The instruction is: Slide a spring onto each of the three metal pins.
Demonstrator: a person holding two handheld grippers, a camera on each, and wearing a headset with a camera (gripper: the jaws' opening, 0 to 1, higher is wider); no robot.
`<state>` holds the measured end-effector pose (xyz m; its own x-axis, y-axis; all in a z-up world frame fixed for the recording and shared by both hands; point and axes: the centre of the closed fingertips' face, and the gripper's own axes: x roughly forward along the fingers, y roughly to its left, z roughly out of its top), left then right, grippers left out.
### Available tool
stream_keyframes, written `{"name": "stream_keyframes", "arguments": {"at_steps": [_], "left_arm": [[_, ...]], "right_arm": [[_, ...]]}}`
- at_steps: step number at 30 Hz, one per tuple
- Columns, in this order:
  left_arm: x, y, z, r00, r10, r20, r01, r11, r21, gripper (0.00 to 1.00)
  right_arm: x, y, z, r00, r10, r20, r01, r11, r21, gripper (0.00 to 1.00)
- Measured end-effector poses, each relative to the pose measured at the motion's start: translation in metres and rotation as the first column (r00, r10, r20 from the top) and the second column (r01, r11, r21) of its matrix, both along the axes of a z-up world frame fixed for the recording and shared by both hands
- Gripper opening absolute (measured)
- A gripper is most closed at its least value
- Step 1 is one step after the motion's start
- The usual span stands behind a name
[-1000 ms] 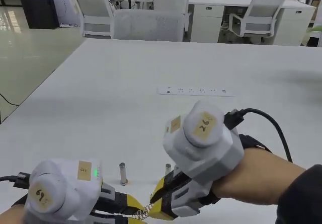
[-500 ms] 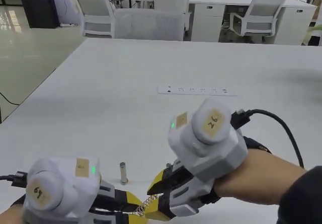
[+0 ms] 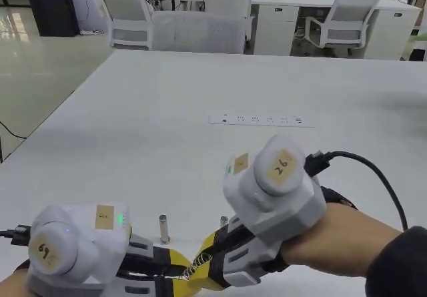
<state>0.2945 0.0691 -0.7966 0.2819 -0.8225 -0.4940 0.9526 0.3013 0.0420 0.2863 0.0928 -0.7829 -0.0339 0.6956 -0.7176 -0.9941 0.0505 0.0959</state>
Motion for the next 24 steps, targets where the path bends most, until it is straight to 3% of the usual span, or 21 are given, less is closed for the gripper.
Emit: {"name": "stream_keyframes", "arguments": {"at_steps": [11,24], "left_arm": [[0.001,0.001,0.002,1.000,0.016,-0.016,-0.017,0.999,-0.033,0.04],[0.009,0.019,-0.003,0.995,0.096,-0.035,-0.097,0.995,-0.020,0.29]], "right_arm": [[-0.001,0.000,0.002,1.000,0.002,-0.001,-0.002,1.000,-0.014,0.08],[0.010,-0.019,0.001,0.999,-0.038,0.012,0.039,0.998,-0.054,0.08]]}}
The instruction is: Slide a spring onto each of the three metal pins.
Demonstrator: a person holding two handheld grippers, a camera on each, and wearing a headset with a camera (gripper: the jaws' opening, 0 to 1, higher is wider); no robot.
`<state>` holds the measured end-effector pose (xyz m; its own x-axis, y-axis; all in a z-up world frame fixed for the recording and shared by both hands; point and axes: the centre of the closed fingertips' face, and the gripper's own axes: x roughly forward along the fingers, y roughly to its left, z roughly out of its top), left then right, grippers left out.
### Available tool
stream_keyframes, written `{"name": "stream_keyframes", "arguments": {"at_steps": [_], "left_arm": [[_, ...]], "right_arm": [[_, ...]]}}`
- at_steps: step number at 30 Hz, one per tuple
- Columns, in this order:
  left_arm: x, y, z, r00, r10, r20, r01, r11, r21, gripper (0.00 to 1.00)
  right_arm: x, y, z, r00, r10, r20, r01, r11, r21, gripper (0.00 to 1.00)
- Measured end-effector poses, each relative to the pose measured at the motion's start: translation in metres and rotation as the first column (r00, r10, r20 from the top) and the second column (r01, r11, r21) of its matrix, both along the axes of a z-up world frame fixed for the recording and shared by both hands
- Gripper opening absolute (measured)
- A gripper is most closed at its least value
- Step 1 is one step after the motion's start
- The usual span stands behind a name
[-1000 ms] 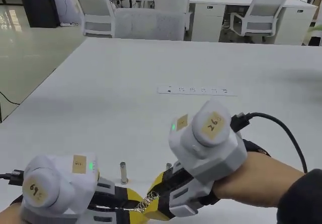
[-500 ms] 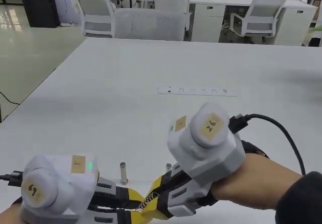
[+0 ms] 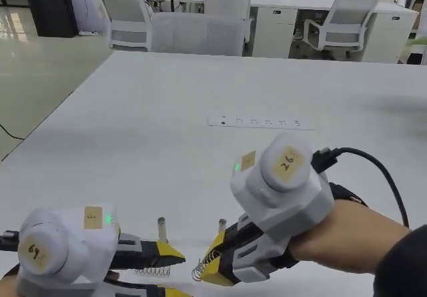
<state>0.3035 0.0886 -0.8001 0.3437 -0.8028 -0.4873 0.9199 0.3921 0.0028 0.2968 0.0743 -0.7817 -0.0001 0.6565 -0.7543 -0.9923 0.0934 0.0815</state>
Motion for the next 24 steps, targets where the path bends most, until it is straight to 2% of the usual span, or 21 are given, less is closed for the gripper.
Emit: {"name": "stream_keyframes", "arguments": {"at_steps": [12,17,24], "left_arm": [[0.005,0.028,-0.003,0.995,0.096,-0.015,-0.096,0.995,-0.002,0.39],[0.007,0.041,-0.006,0.988,0.155,-0.023,-0.155,0.988,0.001,0.46],[0.005,0.055,-0.007,0.976,0.214,-0.030,-0.214,0.977,-0.012,0.50]], "right_arm": [[0.015,-0.028,-0.001,0.999,-0.040,0.014,0.041,0.998,-0.048,0.08],[0.020,-0.041,-0.002,0.999,-0.052,0.016,0.053,0.996,-0.076,0.08],[0.027,-0.060,-0.003,0.997,-0.070,0.021,0.072,0.991,-0.113,0.08]]}}
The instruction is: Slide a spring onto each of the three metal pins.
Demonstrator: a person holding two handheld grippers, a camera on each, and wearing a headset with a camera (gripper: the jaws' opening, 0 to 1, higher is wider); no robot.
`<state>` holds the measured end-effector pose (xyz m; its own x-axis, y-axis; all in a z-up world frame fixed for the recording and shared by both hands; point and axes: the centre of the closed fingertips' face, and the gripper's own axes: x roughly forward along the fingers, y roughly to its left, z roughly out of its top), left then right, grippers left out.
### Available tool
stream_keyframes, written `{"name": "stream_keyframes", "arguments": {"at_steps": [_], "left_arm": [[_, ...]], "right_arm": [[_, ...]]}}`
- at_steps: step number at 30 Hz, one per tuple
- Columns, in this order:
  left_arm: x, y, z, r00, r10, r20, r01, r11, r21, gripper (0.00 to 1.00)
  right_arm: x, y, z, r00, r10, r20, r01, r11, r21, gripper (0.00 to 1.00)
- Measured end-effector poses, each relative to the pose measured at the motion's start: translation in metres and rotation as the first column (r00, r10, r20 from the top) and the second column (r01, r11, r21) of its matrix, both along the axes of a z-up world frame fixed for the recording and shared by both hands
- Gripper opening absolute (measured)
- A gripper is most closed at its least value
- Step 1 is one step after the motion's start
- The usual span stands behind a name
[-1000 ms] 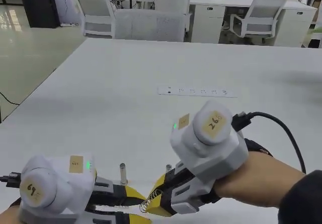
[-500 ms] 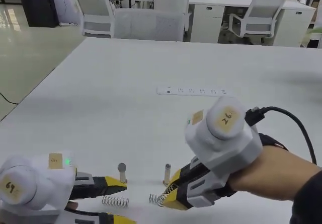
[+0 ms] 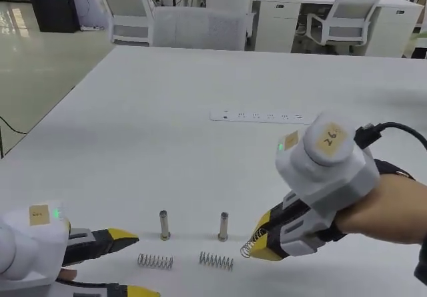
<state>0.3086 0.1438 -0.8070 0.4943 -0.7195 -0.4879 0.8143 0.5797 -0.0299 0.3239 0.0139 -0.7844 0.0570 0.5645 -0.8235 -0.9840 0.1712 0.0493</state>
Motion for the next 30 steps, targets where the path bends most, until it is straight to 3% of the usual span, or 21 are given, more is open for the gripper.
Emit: {"name": "stream_keyframes", "arguments": {"at_steps": [11,17,30], "left_arm": [[-0.002,0.002,0.002,0.999,0.047,0.003,-0.046,0.999,-0.013,0.51],[-0.004,-0.001,0.001,0.999,0.040,-0.001,-0.040,0.999,-0.012,0.51],[-0.005,-0.001,0.002,0.999,0.033,0.003,-0.033,0.999,-0.005,0.51]], "right_arm": [[0.015,-0.032,0.006,0.999,-0.034,0.015,0.035,0.997,-0.066,0.08],[0.033,-0.047,0.010,0.997,-0.058,0.058,0.065,0.991,-0.115,0.08],[0.063,-0.051,0.002,0.994,-0.025,0.110,0.050,0.971,-0.233,0.08]]}}
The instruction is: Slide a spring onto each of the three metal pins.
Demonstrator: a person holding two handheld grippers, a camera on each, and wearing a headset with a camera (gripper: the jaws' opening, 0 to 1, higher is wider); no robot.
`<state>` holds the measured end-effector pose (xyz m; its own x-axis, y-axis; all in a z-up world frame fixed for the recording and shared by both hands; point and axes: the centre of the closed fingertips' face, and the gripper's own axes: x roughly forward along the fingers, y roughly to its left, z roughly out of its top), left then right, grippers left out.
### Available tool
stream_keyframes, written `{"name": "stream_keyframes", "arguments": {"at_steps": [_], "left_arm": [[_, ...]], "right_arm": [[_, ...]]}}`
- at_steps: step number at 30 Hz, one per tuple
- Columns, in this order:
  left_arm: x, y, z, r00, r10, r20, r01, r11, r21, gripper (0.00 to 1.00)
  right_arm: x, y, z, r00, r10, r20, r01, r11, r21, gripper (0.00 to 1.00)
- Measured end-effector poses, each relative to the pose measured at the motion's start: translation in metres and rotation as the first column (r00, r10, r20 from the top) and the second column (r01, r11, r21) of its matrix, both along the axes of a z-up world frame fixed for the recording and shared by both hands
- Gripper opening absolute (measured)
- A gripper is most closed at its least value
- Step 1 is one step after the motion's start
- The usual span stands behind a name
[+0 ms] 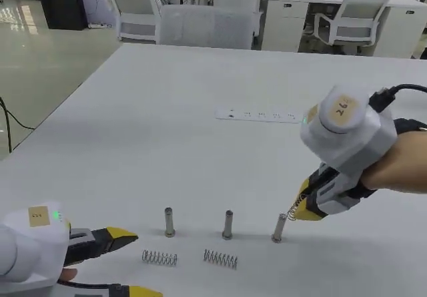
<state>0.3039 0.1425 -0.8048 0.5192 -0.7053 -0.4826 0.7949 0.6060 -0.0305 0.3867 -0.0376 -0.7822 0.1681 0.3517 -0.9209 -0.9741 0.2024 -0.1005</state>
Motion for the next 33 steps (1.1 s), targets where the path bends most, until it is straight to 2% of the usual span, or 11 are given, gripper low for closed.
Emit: {"name": "stream_keyframes", "arguments": {"at_steps": [13,17,24,33], "left_arm": [[0.000,0.000,-0.004,1.000,-0.001,-0.004,0.001,1.000,-0.001,0.51],[0.001,0.001,-0.004,1.000,0.000,-0.007,0.000,1.000,-0.002,0.51],[0.001,0.000,-0.005,1.000,-0.004,-0.007,0.004,1.000,-0.002,0.50],[0.000,0.000,-0.005,1.000,-0.006,-0.006,0.006,1.000,-0.003,0.50]], "right_arm": [[0.009,0.006,-0.012,0.999,0.036,-0.031,-0.038,0.998,-0.059,0.08],[0.009,0.008,-0.013,0.998,0.032,-0.045,-0.035,0.998,-0.051,0.08],[0.008,0.008,-0.026,0.997,0.046,-0.055,-0.051,0.994,-0.098,0.08],[0.006,0.009,-0.043,0.995,0.038,-0.088,-0.048,0.992,-0.116,0.08]]}}
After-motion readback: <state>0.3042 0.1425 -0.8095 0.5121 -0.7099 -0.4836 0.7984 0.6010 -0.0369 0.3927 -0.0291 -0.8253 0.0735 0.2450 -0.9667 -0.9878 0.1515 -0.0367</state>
